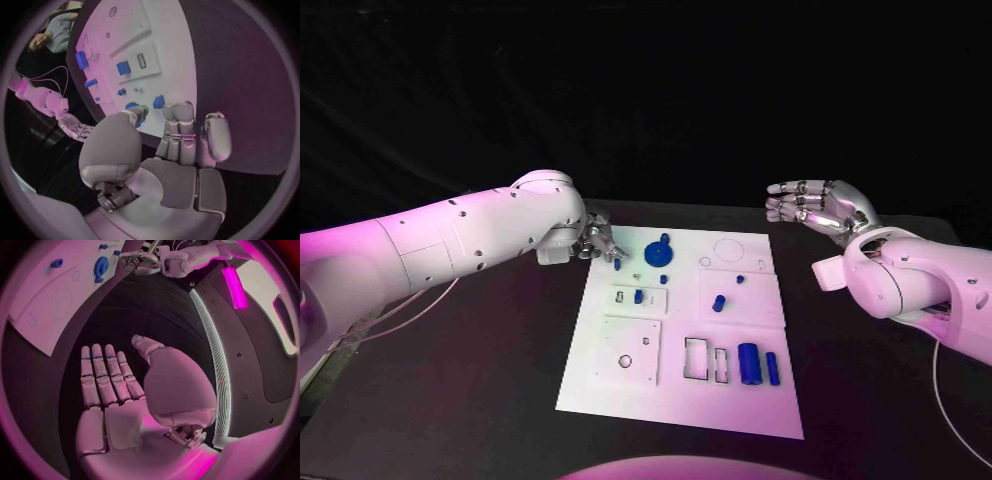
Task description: Assemble the parts on the task board
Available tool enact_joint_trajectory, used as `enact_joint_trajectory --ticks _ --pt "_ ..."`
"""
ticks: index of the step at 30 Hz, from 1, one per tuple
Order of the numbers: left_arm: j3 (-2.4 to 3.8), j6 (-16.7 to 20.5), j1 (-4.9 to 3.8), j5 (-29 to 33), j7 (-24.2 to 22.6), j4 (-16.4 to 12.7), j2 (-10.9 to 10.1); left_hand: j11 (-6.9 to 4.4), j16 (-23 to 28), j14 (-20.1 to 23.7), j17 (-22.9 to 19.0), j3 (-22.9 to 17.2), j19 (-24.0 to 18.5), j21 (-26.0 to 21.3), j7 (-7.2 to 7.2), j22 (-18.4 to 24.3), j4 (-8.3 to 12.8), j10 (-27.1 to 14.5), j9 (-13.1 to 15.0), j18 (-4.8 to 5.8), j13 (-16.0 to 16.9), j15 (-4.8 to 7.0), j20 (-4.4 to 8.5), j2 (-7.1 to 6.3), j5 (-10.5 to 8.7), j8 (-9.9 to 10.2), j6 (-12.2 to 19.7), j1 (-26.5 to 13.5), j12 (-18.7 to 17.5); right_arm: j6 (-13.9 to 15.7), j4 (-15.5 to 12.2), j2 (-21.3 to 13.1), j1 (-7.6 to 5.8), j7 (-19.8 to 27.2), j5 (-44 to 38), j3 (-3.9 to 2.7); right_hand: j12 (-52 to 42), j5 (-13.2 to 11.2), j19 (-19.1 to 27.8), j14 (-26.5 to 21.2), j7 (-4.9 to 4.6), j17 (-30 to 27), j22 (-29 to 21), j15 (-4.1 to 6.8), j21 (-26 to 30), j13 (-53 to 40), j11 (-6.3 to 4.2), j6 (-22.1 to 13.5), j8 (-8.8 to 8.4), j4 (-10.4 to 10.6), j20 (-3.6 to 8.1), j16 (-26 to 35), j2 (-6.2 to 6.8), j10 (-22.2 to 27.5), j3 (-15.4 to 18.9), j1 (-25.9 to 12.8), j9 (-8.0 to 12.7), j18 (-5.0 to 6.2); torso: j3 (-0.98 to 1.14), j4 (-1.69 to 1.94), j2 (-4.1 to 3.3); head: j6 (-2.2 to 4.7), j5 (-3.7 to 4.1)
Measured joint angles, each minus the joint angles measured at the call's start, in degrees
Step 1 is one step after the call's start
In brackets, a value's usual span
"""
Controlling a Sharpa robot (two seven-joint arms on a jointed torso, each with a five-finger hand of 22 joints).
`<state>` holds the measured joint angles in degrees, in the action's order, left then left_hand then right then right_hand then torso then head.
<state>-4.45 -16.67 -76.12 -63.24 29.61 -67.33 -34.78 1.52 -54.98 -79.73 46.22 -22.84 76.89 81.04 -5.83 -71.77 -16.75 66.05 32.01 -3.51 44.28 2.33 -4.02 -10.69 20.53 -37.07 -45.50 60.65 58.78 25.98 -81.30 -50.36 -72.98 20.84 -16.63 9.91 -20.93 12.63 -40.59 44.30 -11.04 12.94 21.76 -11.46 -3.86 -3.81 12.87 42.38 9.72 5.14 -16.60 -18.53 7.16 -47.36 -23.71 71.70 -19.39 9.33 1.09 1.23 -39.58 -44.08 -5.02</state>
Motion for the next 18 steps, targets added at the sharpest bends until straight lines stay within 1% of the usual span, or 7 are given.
enact_joint_trajectory --ticks 2,4,11,14,18 --pt "0.0 0.0 0.0 0.1 0.0 0.0 0.0 0.0 0.0 0.0 0.0 0.0 0.0 0.0 0.0 0.0 0.0 0.0 -0.1 0.0 0.0 0.0 0.0 0.0 0.0 0.0 0.0 0.0 0.0 0.0 0.0 0.0 0.02 0.0 0.0 0.0 0.0 0.0 0.0 0.0 0.0 0.0 0.0 0.0 0.0 0.0 0.0 0.0 0.0 0.0 0.0 0.0 0.0 0.0 0.0 0.0 0.0 0.0 0.03 0.0 -0.01 -0.03 -0.01" --pt "0.0 0.0 0.0 0.2 0.0 0.0 0.0 -0.12 0.0 0.0 0.0 0.0 0.1 0.0 0.2 0.0 0.0 0.1 -0.1 0.0 0.0 0.0 0.12 0.34 0.0 0.0 -0.2 0.3 0.2 0.0 0.0 0.0 0.03 0.0 0.0 0.0 0.0 0.0 0.0 0.0 0.0 0.0 0.0 0.0 0.0 0.0 0.0 0.0 0.0 0.0 0.0 0.0 0.0 0.0 0.0 0.0 0.0 0.0 0.03 0.0 -0.01 -0.08 -0.01" --pt "-0.06 0.0 0.02 0.5 0.0 0.3 0.4 -0.21 0.0 0.0 0.0 0.0 0.2 0.2 0.21 -0.2 0.0 0.2 -0.3 0.0 0.0 0.0 0.22 0.65 0.0 0.0 -0.6 1.8 0.2 0.0 0.1 0.1 0.08 0.0 0.0 0.0 -0.2 0.0 0.0 0.0 0.0 0.0 -0.1 0.0 0.0 0.0 0.0 0.0 0.0 0.0 0.0 0.0 0.0 0.0 0.0 0.0 0.0 0.0 0.03 -0.03 -0.03 -0.24 -0.01" --pt "-0.1 0.0 0.06 0.6 0.0 0.5 0.6 -0.41 0.0 0.0 0.0 0.0 0.2 0.2 0.26 -0.4 0.0 0.4 -0.5 0.0 0.0 0.0 0.22 1.18 0.0 0.0 -0.7 3.1 0.2 0.0 0.1 0.1 0.09 0.0 0.0 0.0 -0.2 0.0 0.0 0.0 0.0 0.0 -0.1 0.0 0.0 0.0 0.0 0.0 0.0 0.0 0.0 0.0 0.0 0.0 0.0 0.0 0.0 0.0 0.02 -0.05 -0.02 -0.32 0.03" --pt "-0.13 -0.1 0.07 0.7 0.0 0.8 0.7 -0.42 -0.2 0.0 0.0 -0.3 0.4 0.2 0.41 -0.5 0.3 0.4 -0.6 0.0 0.0 0.0 0.43 1.67 0.0 -0.2 -0.8 4.4 0.4 0.0 0.1 0.1 0.09 0.1 0.0 0.0 -0.2 0.0 0.0 0.0 0.0 0.0 -0.1 0.0 0.0 0.0 0.0 0.0 0.0 0.0 0.0 0.0 0.0 0.0 0.0 0.0 0.0 0.0 0.02 -0.07 -0.02 -0.44 0.1"
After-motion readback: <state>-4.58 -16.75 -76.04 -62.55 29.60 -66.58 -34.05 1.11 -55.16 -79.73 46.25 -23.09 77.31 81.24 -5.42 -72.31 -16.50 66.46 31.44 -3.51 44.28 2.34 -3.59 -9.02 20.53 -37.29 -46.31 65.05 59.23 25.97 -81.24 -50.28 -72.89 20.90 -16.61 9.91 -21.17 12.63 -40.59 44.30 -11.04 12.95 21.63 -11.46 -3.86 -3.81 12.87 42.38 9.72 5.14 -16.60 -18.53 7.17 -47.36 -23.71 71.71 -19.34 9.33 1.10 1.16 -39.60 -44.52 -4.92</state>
